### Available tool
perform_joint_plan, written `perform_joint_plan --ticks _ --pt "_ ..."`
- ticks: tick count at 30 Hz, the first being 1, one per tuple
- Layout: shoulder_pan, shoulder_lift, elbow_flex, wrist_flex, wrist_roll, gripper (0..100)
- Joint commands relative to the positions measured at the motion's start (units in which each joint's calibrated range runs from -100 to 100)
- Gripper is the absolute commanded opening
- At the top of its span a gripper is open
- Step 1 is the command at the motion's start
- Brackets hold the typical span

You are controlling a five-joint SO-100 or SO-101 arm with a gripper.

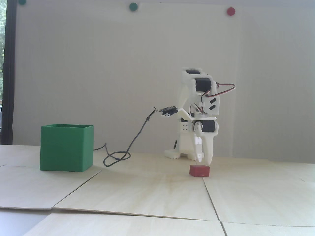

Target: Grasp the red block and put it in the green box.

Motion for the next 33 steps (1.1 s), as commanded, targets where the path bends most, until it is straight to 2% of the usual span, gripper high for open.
perform_joint_plan --ticks 1,20,33 --pt "1.89 -0.20 -5.66 0.83 0.50 17" --pt "0.12 1.14 -6.63 0.91 5.40 17" --pt "0.04 1.69 -6.54 0.91 6.70 17"
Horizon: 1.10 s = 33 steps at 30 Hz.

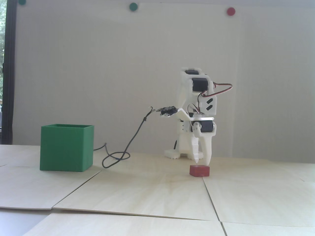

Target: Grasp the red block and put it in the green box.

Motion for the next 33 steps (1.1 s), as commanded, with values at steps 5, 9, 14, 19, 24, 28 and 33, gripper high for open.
perform_joint_plan --ticks 5,9,14,19,24,28,33 --pt "-0.57 -0.30 -3.86 0.83 1.72 17" --pt "-0.57 -0.38 -3.86 0.83 1.82 17" --pt "-0.57 -0.38 -3.86 0.91 3.59 17" --pt "-0.25 -0.38 -4.03 0.91 3.59 17" --pt "-0.33 0.33 -3.86 0.91 3.64 17" --pt "-0.41 6.41 -4.48 0.91 3.70 17" --pt "-0.09 10.99 -4.57 0.41 3.70 17"
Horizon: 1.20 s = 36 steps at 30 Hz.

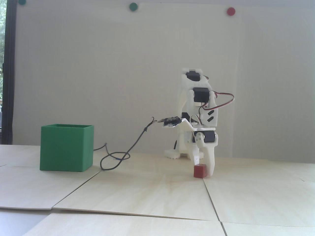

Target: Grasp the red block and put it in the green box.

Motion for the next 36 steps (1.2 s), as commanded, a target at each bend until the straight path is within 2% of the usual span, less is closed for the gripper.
perform_joint_plan --ticks 1,12,13,16,20,32,36 --pt "0.22 2.02 -2.60 0.32 0.41 17" --pt "0.30 1.95 -2.60 0.32 0.46 16" --pt "0.30 1.95 -2.60 0.24 0.56 15" --pt "-0.02 1.87 -2.60 0.58 4.94 1" --pt "0.14 1.87 -2.60 0.32 6.65 2" --pt "0.22 1.63 -2.69 0.16 6.60 2" --pt "2.23 -6.42 -2.69 0.83 5.56 2"
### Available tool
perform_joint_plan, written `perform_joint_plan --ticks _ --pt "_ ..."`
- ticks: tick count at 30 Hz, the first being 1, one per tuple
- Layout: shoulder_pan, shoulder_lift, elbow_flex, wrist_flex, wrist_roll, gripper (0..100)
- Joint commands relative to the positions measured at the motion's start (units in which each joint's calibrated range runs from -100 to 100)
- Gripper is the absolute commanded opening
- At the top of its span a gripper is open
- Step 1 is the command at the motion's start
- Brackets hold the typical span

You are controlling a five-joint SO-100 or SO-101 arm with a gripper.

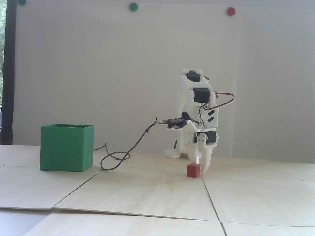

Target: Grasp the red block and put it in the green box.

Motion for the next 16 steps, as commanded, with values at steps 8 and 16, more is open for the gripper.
perform_joint_plan --ticks 8,16 --pt "6.90 -20.45 -0.99 12.04 -3.36 25" --pt "14.62 -20.05 -0.45 15.08 -3.36 25"
